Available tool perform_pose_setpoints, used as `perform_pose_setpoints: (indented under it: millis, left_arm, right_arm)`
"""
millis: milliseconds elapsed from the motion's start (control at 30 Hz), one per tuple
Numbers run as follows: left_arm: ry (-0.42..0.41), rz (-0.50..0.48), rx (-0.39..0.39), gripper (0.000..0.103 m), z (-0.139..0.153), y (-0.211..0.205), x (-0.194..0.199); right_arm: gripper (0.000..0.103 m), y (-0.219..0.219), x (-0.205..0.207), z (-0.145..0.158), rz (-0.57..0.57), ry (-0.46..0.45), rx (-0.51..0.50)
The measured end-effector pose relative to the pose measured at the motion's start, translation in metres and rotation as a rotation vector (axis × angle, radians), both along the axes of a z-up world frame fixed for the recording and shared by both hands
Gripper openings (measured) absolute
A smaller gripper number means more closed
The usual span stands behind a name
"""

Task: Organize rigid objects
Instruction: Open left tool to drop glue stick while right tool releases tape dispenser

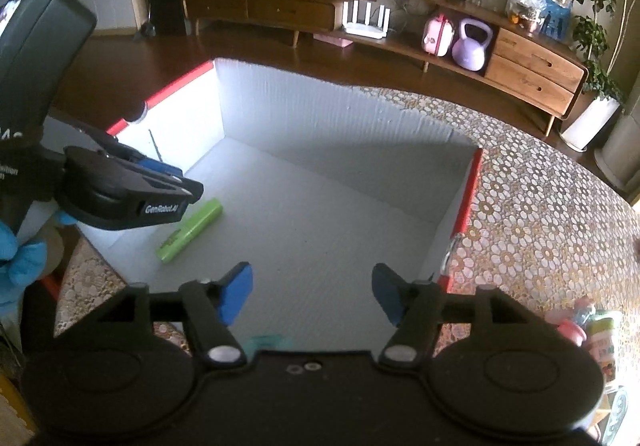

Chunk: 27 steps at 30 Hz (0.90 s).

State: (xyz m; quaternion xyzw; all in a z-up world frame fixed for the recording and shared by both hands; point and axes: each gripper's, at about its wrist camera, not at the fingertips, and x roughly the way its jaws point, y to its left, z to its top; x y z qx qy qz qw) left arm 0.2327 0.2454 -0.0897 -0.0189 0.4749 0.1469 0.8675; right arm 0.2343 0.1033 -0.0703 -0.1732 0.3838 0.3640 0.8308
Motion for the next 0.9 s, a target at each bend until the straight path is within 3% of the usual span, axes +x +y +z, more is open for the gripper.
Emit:
perform_pose_setpoints:
  millis: [300,400,467,533,733,900]
  left_arm:
    - [-0.047,0.002,0.001,0.018,0.021,-0.009,-0.020]
    - [-0.068,-0.006,-0.002,0.031,0.028,-0.014,-0.028]
    - [-0.089,-0.012,-0.005,0.052,0.034,-0.018,-0.034]
    - [-0.117,-0.022,0.004,0.062,0.041,-0.023,-0.041]
    - [-0.150,-0.046,0.002,0.063,0.057,-0.039,-0.054]
    - [-0.187,-0.069,-0.006,0.072,0.069,-0.057,-0.066]
  right_arm:
    - [0.077,-0.024,-0.015,0.022,-0.009,-0.021,0.070]
    - [0.078,-0.036,-0.020,0.031,-0.014,-0.026,0.099]
    - [0.078,-0.042,-0.023,0.036,-0.021,-0.030,0.118]
    - [0.082,-0.050,-0.025,0.041,-0.033,-0.030,0.139]
    - [0.090,-0.078,-0.037,0.056,-0.044,-0.047,0.191]
    - [0.099,-0.100,-0.044,0.065,-0.065,-0.076,0.234]
